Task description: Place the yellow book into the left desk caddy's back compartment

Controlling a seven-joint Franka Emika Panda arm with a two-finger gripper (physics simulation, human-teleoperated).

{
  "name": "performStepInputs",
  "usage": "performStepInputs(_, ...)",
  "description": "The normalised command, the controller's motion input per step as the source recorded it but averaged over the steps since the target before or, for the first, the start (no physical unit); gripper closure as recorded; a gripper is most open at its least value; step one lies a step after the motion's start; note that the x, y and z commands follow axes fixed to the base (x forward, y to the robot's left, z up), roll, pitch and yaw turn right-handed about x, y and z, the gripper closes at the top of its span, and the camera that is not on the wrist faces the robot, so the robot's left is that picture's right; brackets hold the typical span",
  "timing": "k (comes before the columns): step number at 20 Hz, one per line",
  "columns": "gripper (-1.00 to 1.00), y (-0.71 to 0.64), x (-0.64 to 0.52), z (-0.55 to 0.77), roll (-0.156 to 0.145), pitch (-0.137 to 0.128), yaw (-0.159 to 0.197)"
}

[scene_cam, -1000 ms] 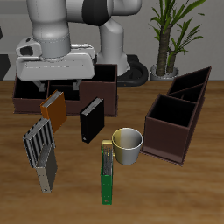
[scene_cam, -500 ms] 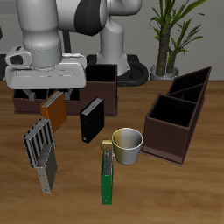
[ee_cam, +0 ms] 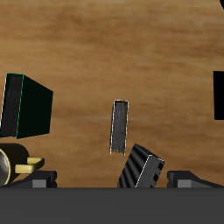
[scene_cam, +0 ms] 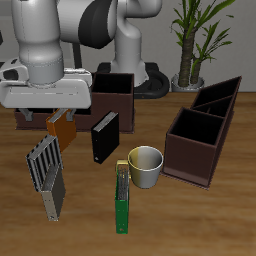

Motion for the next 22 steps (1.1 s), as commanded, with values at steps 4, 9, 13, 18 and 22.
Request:
performStepInputs(4,-1.0,-0.21,0.07,-0.06,-0.022,-0.02,-0.007)
performStepInputs(9,-1.0,-0.18,0.12,-0.08,-0.04,-0.028,0.004)
performStepInputs(13,-1.0,-0.09,0.13,-0.13,-0.025,-0.045,-0.007)
performStepInputs(18,-1.0,0.01,0.22,-0.41,-0.022,-0.01,0.003)
performStepInputs(22,-1.0,0.04,0.08,-0.24,-0.014,0.0,0.0)
